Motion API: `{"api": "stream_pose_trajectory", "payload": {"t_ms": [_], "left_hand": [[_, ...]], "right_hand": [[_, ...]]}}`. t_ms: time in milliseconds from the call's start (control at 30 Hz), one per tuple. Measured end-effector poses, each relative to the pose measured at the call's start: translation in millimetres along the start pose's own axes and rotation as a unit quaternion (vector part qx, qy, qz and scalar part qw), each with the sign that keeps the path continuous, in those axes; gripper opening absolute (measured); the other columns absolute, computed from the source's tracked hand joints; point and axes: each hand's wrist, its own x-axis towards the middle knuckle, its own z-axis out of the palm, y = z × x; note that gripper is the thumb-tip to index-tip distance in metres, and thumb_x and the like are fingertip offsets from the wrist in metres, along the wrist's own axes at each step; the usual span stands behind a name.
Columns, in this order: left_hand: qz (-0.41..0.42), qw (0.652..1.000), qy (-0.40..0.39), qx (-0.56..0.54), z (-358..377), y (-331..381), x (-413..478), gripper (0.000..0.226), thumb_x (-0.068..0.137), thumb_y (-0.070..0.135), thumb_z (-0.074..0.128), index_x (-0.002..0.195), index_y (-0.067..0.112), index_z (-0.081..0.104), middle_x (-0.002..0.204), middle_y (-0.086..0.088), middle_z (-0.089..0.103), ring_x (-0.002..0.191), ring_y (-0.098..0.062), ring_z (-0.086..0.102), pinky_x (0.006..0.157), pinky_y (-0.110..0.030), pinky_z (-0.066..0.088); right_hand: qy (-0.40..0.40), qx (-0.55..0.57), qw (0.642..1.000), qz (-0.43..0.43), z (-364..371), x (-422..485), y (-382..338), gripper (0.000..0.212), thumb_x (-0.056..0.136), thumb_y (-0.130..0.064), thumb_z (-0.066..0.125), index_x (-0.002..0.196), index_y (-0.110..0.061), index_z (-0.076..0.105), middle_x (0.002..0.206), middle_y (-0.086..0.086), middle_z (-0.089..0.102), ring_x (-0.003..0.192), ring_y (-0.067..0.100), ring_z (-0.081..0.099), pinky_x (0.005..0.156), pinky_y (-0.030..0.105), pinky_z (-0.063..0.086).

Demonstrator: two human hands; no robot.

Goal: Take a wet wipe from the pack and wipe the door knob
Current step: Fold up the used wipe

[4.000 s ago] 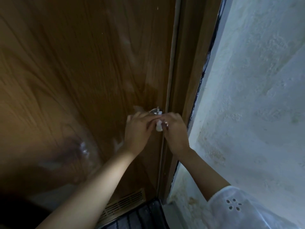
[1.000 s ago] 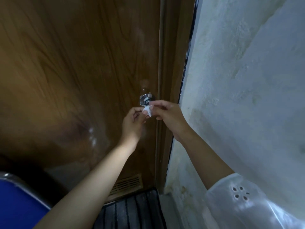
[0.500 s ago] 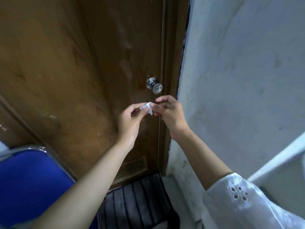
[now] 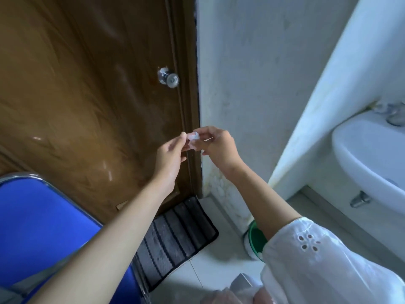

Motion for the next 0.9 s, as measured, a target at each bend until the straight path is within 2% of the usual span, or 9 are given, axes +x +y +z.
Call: {"api": "stream_pose_trajectory", "payload": {"t_ms": [167,233,333,467,533,700,733,833,900], "left_hand": [[-0.043,0.996,-0.070,0.040,40,-9,-14,0.044,0.096,0.042,0.032,0.094,0.021,0.070,0.103,-0.001,0.066,0.093,-0.011,0.057,0.070,-0.027,0.045],[-0.054,0.992,-0.092,0.060,55,-14,-17,0.046,0.096,0.043,0.029,0.099,0.018,0.068,0.103,0.000,0.063,0.093,-0.011,0.056,0.071,-0.027,0.044],[-0.077,0.982,-0.139,0.101,84,-26,-27,0.042,0.096,0.044,0.030,0.088,0.025,0.067,0.103,0.002,0.062,0.096,-0.012,0.055,0.070,-0.028,0.045],[-0.082,0.965,-0.189,0.160,122,-47,-40,0.030,0.095,0.041,0.035,0.084,0.034,0.062,0.115,0.000,0.056,0.104,-0.014,0.051,0.084,-0.033,0.041],[-0.091,0.958,-0.199,0.186,137,-59,-43,0.023,0.095,0.037,0.038,0.094,0.031,0.060,0.123,-0.001,0.054,0.114,-0.018,0.048,0.093,-0.037,0.038],[-0.078,0.918,-0.237,0.309,158,-86,-54,0.019,0.094,0.031,0.042,0.102,0.027,0.059,0.124,-0.004,0.051,0.117,-0.021,0.045,0.088,-0.031,0.038],[-0.075,0.906,-0.237,0.342,160,-90,-56,0.019,0.093,0.030,0.043,0.103,0.026,0.059,0.127,-0.004,0.046,0.120,-0.022,0.041,0.092,-0.033,0.038],[-0.052,0.887,-0.228,0.398,168,-101,-65,0.021,0.092,0.028,0.047,0.110,0.025,0.059,0.138,-0.003,0.031,0.128,-0.023,0.025,0.103,-0.038,0.030],[-0.040,0.879,-0.225,0.419,172,-105,-69,0.023,0.092,0.028,0.048,0.112,0.025,0.057,0.145,0.000,0.024,0.134,-0.022,0.016,0.108,-0.041,0.027]], "right_hand": [[0.027,0.005,0.998,0.060,-42,-17,20,0.012,0.078,-0.012,0.072,0.088,-0.012,0.065,0.063,-0.005,0.061,0.056,0.005,0.059,0.046,0.007,0.043],[0.031,-0.008,0.996,0.085,-55,-20,30,0.010,0.076,-0.012,0.072,0.083,-0.013,0.065,0.064,-0.003,0.062,0.057,0.008,0.058,0.055,0.017,0.048],[0.044,-0.027,0.990,0.135,-80,-28,51,0.003,0.079,-0.009,0.062,0.077,-0.011,0.064,0.081,0.009,0.068,0.061,0.016,0.057,0.068,0.034,0.054],[0.046,-0.091,0.976,0.194,-119,-43,84,0.021,0.082,-0.006,0.050,0.065,-0.017,0.055,0.071,0.003,0.062,0.049,0.014,0.056,0.043,0.017,0.043],[0.044,-0.133,0.964,0.226,-140,-51,105,0.021,0.081,-0.001,0.044,0.069,-0.013,0.058,0.064,0.001,0.058,0.046,0.016,0.057,0.042,0.018,0.043],[-0.047,-0.204,0.922,0.326,-175,-65,157,0.020,0.086,-0.004,0.054,0.102,0.002,0.064,0.069,0.006,0.059,0.030,0.000,0.052,0.037,0.013,0.045],[-0.065,-0.225,0.913,0.335,-178,-66,164,0.023,0.086,-0.005,0.054,0.106,0.003,0.063,0.074,0.009,0.062,0.038,0.003,0.056,0.042,0.017,0.046],[-0.106,-0.269,0.894,0.342,-187,-70,183,0.028,0.086,-0.005,0.053,0.111,0.005,0.061,0.107,0.020,0.066,0.087,0.026,0.065,0.055,0.022,0.043],[-0.137,-0.314,0.875,0.343,-194,-71,191,0.028,0.086,-0.009,0.056,0.110,0.003,0.060,0.116,0.017,0.065,0.098,0.028,0.064,0.064,0.024,0.049]]}}
